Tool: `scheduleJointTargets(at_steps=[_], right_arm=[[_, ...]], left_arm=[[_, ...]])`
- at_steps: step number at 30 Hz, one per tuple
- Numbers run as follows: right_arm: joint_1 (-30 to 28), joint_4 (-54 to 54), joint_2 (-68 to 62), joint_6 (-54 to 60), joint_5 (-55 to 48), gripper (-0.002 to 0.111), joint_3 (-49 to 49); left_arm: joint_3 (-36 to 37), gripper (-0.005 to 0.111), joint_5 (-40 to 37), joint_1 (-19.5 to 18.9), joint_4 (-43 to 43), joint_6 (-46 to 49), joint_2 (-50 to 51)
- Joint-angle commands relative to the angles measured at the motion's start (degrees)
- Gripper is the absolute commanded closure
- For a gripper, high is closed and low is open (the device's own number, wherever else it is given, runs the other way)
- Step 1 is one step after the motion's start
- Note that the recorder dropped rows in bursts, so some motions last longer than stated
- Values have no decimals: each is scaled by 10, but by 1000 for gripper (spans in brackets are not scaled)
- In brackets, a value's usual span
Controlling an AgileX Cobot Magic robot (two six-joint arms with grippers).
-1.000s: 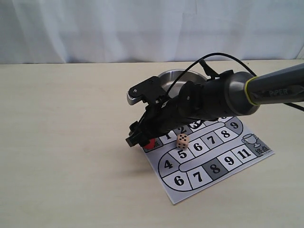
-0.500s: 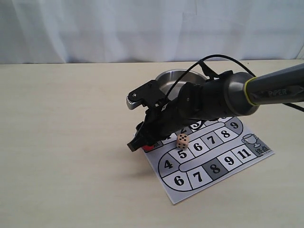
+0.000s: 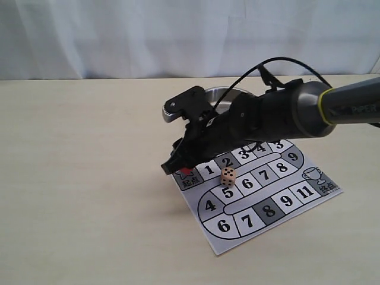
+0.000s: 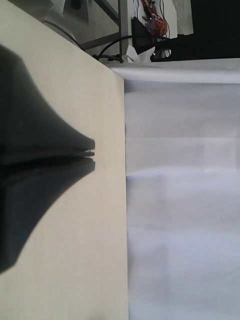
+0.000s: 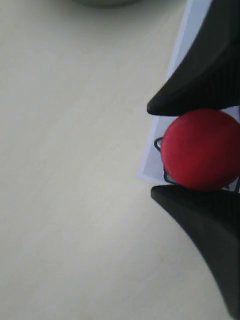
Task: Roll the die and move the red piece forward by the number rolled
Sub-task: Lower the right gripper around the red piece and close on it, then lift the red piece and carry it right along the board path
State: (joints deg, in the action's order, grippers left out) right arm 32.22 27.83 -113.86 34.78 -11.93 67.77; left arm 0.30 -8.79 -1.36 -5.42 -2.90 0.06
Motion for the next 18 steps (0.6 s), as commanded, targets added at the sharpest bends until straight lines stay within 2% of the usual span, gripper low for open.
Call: scheduleJointTargets(at_steps=[1, 5, 18], right_arm=[[-35, -4, 18, -27, -3, 104, 1], [-50, -4, 17, -24, -33, 104, 1], [-50, -34, -37, -18, -13, 104, 1]], left_arm=[[-3, 107, 6, 0, 1, -1, -1], [-3, 107, 6, 0, 1, -1, -1], [-3, 107, 6, 0, 1, -1, -1]])
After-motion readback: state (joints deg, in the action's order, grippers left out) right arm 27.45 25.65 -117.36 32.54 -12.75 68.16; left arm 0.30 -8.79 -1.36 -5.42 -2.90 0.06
